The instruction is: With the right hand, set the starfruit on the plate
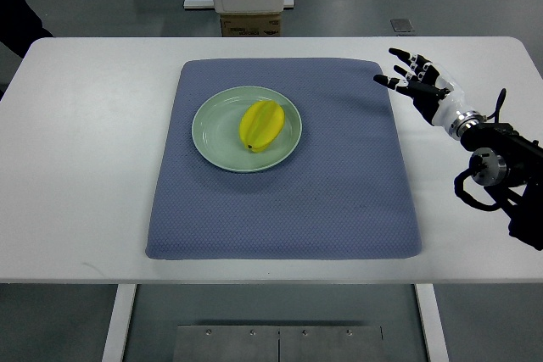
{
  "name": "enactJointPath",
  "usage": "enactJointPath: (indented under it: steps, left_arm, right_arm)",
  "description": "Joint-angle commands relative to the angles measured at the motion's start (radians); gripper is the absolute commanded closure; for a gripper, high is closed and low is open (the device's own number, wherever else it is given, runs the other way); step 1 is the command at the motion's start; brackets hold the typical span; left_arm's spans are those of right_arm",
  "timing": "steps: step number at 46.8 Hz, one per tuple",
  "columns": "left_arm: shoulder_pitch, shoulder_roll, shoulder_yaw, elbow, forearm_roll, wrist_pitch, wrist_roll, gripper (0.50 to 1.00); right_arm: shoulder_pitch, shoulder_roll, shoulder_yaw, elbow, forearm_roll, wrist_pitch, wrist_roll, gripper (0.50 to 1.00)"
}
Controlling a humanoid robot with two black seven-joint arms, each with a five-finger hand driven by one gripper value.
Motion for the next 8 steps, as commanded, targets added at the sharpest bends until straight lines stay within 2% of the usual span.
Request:
enactJointPath:
  steps: [1, 8]
  left_arm:
    - [0.000, 0.000, 0.000, 0.000, 0.000, 0.000, 0.000, 0.500]
    - [0.000, 0.000, 0.000, 0.000, 0.000, 0.000, 0.000, 0.500]
  right_arm:
    - [-0.009, 0.001, 0.002, -0.010, 0.021, 0.000, 0.000, 0.500]
    - [-0.013, 0.003, 0.002, -0.026, 0.056, 0.002, 0.000, 0.500]
